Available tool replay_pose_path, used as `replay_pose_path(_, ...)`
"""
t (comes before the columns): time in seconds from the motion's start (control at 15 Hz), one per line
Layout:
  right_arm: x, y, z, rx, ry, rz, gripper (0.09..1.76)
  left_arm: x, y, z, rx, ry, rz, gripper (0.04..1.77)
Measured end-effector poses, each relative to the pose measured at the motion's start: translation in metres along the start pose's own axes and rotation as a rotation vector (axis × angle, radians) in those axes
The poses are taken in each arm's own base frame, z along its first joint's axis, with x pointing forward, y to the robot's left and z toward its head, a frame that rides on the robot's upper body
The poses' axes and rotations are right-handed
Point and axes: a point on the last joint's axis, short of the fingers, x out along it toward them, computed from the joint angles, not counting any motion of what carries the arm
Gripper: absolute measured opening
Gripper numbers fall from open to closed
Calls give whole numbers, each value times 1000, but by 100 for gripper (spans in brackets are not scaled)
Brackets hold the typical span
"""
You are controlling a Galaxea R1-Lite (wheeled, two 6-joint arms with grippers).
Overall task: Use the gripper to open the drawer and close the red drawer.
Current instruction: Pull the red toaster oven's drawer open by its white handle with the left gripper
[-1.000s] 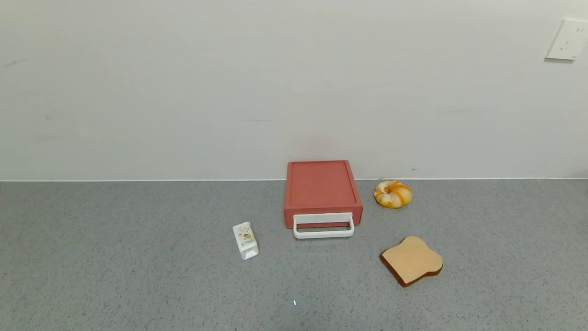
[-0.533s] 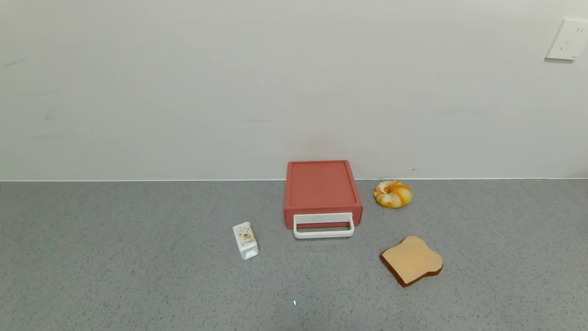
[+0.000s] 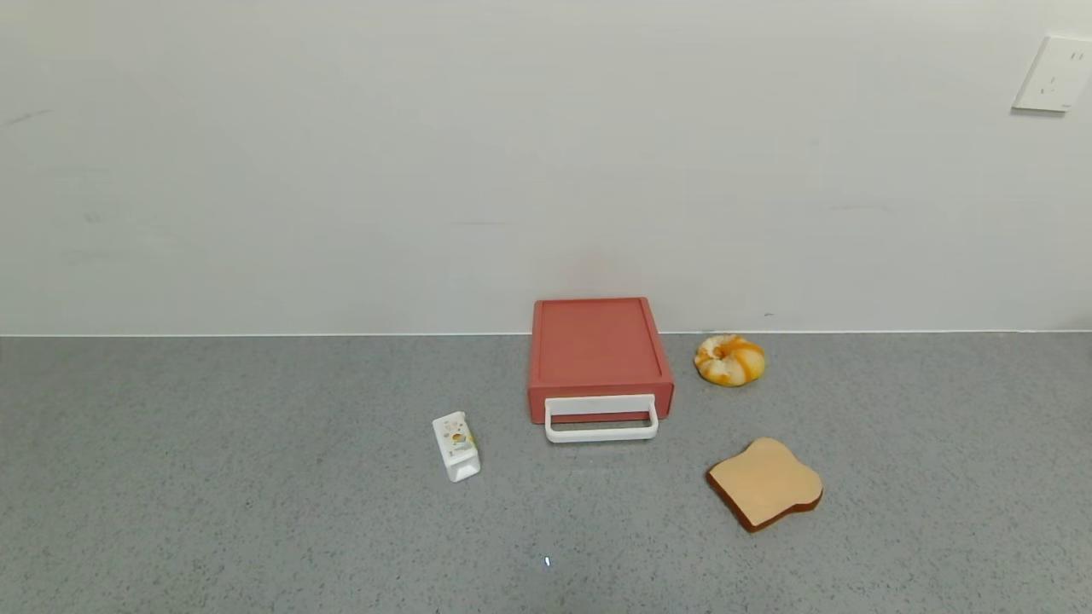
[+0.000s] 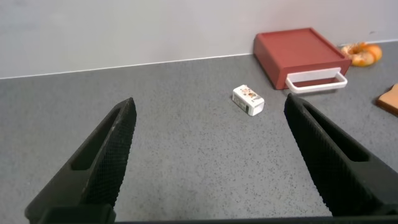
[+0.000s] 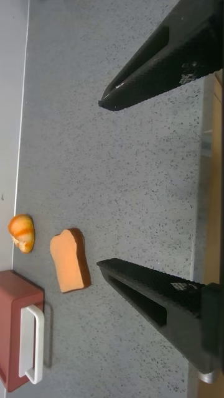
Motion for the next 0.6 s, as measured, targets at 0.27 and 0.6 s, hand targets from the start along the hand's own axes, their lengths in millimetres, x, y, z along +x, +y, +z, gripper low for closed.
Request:
replay_pose_path(0.27,0,0,0,1,-1,0,174,47,3,46,79,114,-22,172)
replay_pose_path(0.6,0,0,0,2,-1,0,174,121,-4,87,141,292,-151,172)
